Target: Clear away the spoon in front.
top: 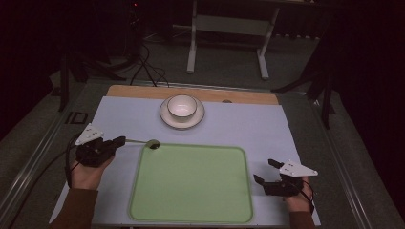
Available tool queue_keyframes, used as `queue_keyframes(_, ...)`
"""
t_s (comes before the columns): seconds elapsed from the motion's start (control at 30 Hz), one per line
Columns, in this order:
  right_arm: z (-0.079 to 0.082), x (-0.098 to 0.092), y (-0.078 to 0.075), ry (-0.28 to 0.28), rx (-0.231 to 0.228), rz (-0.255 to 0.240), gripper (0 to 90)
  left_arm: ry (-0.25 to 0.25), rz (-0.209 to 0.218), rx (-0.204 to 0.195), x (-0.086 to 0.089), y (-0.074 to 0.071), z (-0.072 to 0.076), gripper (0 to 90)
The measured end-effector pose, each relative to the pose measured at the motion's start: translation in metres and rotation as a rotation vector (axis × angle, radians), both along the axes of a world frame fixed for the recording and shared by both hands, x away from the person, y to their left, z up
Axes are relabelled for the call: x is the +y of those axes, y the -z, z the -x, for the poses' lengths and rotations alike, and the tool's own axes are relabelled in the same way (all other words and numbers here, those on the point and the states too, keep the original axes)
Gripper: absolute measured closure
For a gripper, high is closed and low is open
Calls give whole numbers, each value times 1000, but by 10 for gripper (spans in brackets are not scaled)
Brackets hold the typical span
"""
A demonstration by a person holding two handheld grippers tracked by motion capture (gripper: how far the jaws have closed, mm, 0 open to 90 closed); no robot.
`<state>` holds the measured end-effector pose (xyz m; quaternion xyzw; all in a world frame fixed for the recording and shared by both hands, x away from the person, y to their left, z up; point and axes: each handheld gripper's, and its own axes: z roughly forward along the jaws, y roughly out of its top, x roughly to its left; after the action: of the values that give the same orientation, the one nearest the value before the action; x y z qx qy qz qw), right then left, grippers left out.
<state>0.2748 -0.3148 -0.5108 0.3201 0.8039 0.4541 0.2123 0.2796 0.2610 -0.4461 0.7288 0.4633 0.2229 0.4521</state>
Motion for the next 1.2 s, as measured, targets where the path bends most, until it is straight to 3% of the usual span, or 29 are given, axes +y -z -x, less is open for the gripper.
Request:
queue_keyframes(0.23,0,0,0,1,3,5,155,-43,38,-24,2,-1,-13,881)
queue_keyframes(0.3,0,0,0,1,2,5,155,-62,78,-47,2,0,-21,879)
queue_keyframes(0.33,0,0,0,3,5,5,155,-76,123,-78,-1,2,-29,879)
queue_keyframes(0.37,0,0,0,3,6,6,155,-76,123,-78,-1,2,-29,880)
queue_keyframes(0.43,0,0,0,2,4,7,155,-96,161,-118,-7,4,-42,881)
queue_keyframes(0.47,0,0,0,2,4,7,155,-96,161,-118,-7,4,-42,881)
queue_keyframes(0.6,0,-1,0,5,6,6,155,-108,182,-146,-19,6,-65,880)
queue_keyframes(0.73,-1,0,0,4,6,7,155,-106,190,-141,-26,5,-75,881)
queue_keyframes(0.9,-1,-1,0,4,4,8,155,-96,208,-132,-32,3,-78,893)
queue_keyframes(1.2,0,0,0,3,6,11,155,-57,213,-129,-31,-7,-67,895)
